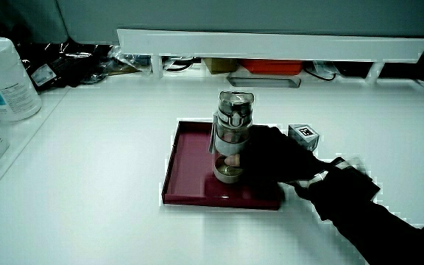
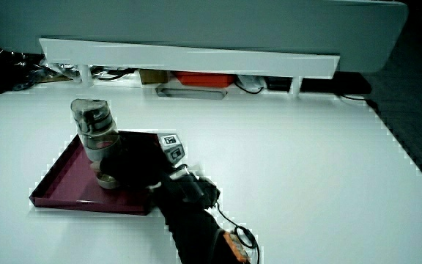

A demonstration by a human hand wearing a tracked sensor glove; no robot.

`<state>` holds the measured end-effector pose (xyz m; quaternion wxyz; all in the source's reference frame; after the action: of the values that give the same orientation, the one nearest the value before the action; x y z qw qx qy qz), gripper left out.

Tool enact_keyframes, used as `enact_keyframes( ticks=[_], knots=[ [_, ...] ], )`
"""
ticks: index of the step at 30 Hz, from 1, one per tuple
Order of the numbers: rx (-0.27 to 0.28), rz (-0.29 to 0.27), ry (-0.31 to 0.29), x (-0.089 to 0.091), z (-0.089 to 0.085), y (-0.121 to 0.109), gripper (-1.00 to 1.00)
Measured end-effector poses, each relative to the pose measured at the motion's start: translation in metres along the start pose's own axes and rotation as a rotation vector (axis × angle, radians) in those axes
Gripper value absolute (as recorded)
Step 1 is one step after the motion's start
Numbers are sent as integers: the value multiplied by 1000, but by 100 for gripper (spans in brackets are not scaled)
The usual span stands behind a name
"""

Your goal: Pick bottle

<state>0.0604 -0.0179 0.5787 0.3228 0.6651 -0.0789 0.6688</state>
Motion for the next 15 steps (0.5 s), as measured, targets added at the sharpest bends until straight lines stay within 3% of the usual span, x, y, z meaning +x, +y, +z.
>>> enact_keyframes(
  ticks=[6, 11, 15],
  knots=[
    [-11, 21, -14, -6, 3, -3, 100],
    [-34, 62, 22, -26, 8, -10, 100],
    [-43, 94, 6, -40, 13, -15, 100]
  ],
)
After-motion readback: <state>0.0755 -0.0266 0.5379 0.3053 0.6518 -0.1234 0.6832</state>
